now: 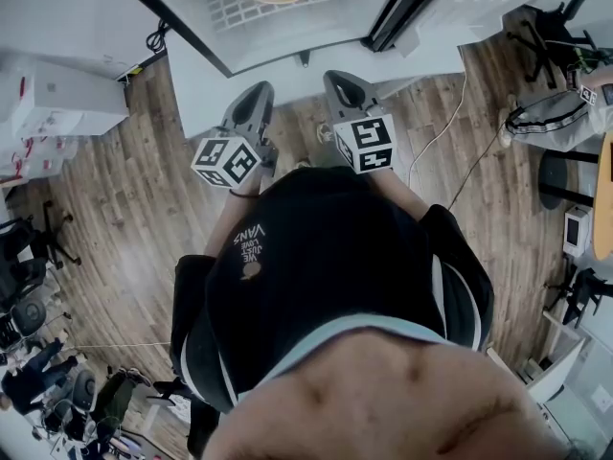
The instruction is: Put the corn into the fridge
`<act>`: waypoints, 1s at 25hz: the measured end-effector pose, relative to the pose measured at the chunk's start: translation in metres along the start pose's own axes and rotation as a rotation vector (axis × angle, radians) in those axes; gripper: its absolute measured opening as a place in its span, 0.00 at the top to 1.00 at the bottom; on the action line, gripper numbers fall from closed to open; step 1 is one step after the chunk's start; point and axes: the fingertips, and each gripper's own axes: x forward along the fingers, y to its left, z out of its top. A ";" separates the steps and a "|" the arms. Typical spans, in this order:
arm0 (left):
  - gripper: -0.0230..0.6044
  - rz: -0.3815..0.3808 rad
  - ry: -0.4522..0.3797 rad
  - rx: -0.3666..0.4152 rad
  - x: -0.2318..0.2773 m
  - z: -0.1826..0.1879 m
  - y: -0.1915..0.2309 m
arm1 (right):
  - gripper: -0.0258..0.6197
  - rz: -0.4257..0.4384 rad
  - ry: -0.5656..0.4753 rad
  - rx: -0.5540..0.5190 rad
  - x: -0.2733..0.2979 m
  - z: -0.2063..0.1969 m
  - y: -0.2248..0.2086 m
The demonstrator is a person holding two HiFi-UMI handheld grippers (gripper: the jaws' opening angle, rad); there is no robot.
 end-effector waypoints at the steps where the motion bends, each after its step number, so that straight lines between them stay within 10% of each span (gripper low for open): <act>1: 0.93 0.000 0.001 0.002 0.000 0.000 0.000 | 0.94 0.001 0.002 -0.002 0.000 -0.001 0.000; 25: 0.93 -0.005 -0.009 -0.021 -0.006 0.001 -0.001 | 0.94 -0.014 0.008 -0.008 -0.005 -0.003 0.006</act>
